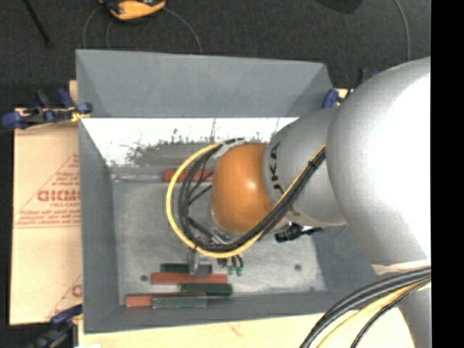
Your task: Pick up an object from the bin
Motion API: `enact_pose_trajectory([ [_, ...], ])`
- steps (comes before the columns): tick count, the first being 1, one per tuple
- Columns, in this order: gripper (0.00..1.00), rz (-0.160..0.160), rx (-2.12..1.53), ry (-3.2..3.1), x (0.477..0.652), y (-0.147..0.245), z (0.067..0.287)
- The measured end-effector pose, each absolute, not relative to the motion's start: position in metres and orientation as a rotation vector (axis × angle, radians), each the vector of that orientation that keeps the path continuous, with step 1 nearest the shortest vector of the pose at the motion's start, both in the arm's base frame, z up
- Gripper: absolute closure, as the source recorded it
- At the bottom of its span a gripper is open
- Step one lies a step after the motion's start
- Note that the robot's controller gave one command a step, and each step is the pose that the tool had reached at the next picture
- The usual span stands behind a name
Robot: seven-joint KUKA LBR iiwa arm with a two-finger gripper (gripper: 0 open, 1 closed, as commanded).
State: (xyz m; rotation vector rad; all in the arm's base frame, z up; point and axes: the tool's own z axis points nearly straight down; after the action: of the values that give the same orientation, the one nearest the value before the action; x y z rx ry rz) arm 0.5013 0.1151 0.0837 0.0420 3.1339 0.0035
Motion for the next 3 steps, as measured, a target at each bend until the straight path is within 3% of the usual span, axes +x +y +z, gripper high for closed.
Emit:
enact_pose_trajectory([
  [1,0.00,0.003,0.042,3.135,0.5007,0.1150,0.0833],
  [2,1.00,0.003,0.042,3.134,0.5013,0.1150,0.0836],
  [3,0.00,0.003,0.042,3.135,0.5006,0.1149,0.0832],
])
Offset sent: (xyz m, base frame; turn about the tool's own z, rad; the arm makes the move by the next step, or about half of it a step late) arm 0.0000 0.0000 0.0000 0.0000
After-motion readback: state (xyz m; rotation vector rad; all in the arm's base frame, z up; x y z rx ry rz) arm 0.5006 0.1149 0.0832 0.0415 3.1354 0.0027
